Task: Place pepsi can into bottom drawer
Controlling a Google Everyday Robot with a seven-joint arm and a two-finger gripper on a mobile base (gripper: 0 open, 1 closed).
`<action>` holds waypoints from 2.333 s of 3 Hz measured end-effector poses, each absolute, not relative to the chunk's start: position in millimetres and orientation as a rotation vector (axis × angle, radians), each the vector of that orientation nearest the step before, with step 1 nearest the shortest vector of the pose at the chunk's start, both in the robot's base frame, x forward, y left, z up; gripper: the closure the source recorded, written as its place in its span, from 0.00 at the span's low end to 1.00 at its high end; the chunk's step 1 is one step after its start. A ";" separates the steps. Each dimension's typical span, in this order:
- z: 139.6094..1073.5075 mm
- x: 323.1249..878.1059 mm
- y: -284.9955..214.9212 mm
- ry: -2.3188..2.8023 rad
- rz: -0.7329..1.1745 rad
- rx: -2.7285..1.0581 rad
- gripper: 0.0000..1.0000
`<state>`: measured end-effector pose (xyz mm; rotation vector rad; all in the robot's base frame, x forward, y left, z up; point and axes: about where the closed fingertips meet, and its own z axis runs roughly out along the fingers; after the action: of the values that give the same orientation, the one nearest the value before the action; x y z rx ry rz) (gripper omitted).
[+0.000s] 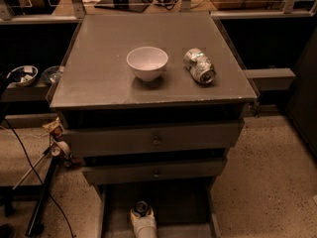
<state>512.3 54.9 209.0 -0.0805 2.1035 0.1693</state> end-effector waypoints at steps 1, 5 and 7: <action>192.4 517.3 51.7 2.101 0.102 0.014 1.00; 215.9 508.8 35.1 2.037 0.046 0.195 1.00; 179.1 496.8 42.7 2.062 -0.040 0.162 1.00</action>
Offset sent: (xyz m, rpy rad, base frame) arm 0.0069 -0.0054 -0.0218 -0.0148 -0.0038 -0.1310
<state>496.8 42.7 179.1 0.1622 2.0618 -0.0397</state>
